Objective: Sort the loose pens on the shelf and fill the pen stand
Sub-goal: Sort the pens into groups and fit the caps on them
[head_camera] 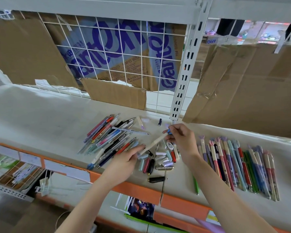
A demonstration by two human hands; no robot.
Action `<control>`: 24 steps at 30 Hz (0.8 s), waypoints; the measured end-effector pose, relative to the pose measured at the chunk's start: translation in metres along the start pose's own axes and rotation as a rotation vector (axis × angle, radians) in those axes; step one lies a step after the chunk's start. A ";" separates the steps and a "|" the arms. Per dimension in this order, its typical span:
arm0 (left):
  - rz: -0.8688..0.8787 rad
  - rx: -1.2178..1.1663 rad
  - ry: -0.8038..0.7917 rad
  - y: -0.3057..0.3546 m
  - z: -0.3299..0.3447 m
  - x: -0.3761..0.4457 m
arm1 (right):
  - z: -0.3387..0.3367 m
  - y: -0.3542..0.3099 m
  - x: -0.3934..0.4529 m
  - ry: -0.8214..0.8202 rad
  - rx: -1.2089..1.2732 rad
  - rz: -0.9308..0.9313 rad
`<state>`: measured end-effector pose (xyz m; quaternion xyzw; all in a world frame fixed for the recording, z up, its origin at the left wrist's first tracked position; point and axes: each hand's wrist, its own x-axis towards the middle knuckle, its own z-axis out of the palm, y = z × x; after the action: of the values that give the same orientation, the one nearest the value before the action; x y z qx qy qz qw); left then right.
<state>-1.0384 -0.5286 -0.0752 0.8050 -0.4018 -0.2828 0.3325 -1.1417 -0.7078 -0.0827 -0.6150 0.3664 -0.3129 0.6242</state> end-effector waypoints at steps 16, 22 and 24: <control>-0.092 0.660 0.345 0.012 -0.023 -0.015 | 0.017 -0.007 -0.012 -0.094 0.081 -0.015; -0.032 0.475 0.329 0.015 -0.024 -0.015 | 0.021 -0.009 -0.013 -0.124 0.226 0.044; 0.003 0.435 0.329 0.014 -0.021 -0.013 | 0.020 -0.009 -0.013 -0.136 0.237 0.048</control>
<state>-1.0362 -0.5171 -0.0493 0.8919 -0.3950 -0.0549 0.2131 -1.1310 -0.6860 -0.0728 -0.5480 0.2983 -0.2963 0.7231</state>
